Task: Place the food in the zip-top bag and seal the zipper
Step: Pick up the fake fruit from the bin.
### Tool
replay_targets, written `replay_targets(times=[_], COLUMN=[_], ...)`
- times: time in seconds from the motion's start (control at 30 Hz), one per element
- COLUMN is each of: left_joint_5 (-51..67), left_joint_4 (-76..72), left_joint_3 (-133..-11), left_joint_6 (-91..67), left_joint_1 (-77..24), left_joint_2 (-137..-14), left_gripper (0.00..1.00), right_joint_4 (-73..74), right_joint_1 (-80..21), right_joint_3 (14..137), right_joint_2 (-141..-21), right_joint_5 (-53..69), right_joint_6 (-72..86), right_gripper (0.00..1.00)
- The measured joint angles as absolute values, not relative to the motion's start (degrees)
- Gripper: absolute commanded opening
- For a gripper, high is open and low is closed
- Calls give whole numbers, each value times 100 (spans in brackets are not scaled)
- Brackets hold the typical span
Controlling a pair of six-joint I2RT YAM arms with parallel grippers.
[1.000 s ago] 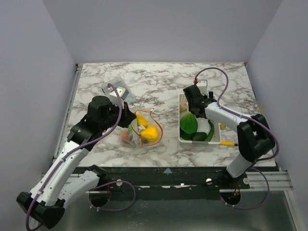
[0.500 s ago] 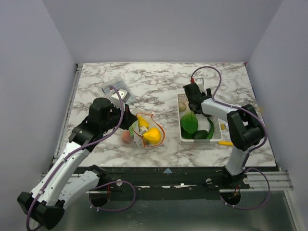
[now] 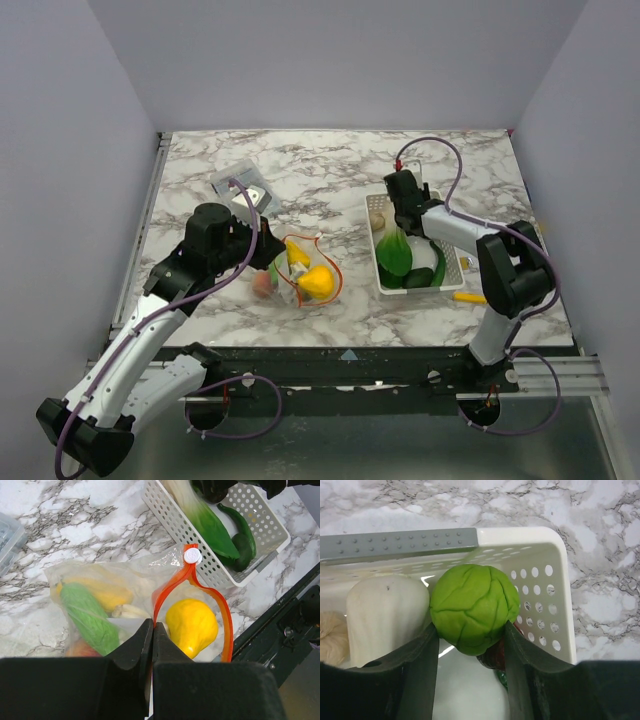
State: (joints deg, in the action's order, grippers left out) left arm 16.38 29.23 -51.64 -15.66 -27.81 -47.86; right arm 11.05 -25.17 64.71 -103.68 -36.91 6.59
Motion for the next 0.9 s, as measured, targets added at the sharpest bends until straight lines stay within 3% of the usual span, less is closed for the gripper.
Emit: replay_targets(times=[0.07, 0.23, 0.6, 0.9], left_joint_5=[1638, 1638, 1638, 1640], left_joint_4=[2923, 2921, 2919, 2919], left_joint_3=[-5162, -5162, -5159, -5159], left_joint_6=[-1564, -1564, -1562, -1559], left_joint_1=[-2781, -2781, -2781, -2781], left_joint_2=[-4792, -4816, -4871, -4884], left_gripper=[0, 0, 0, 0], right_joint_4=[1092, 1096, 1225, 351], right_joint_1=[-2517, -2517, -2515, -2515], right_joint_3=[6386, 6152, 5422, 4628], right_joint_2=[-10221, -9662, -7631, -6097], right_joint_5=[-3588, -3330, -1802, 1306], right_joint_6=[672, 799, 1608, 2543], right_gripper=[10, 0, 0, 0])
